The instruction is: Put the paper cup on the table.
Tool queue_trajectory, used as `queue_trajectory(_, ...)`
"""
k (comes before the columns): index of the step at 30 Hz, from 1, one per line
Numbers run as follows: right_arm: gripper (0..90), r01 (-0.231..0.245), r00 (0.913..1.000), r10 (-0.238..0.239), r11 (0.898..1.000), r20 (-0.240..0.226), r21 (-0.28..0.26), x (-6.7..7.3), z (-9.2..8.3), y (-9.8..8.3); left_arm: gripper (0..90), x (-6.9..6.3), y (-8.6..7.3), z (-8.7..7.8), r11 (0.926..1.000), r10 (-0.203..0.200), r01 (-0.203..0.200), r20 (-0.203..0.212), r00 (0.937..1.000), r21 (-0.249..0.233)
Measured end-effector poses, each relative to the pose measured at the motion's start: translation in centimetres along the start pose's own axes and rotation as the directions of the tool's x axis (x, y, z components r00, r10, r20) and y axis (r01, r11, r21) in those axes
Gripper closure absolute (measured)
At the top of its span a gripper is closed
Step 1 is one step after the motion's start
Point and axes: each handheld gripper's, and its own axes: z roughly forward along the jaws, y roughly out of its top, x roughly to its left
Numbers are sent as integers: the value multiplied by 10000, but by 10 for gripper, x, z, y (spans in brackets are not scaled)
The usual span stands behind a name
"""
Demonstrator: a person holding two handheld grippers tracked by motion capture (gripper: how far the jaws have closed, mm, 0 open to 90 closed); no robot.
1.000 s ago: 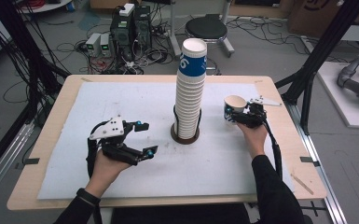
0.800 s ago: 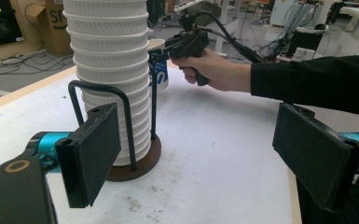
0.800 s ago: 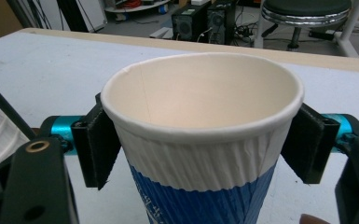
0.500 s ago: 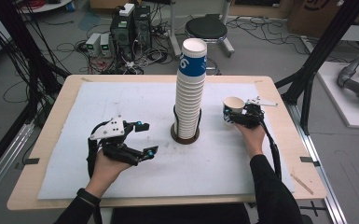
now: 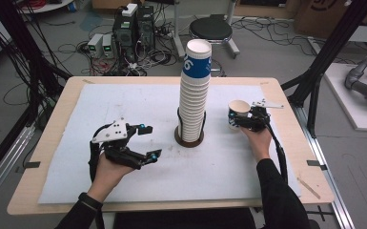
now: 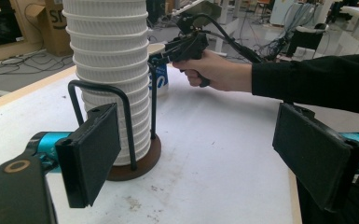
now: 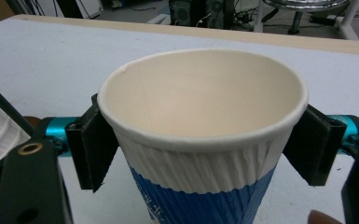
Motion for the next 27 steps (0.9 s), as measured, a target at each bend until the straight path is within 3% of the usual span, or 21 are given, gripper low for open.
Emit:
queue_trajectory(20,179,411,9990,-423,9945,109,965,4,-11,2,152,-1,1,0,10000,39,-39,1,10000,-27)
queue_trajectory(27,139,653,9959,-733,9882,536,1383,8,-10,1,152,0,1,0,10000,38,-38,-7,10000,-35)
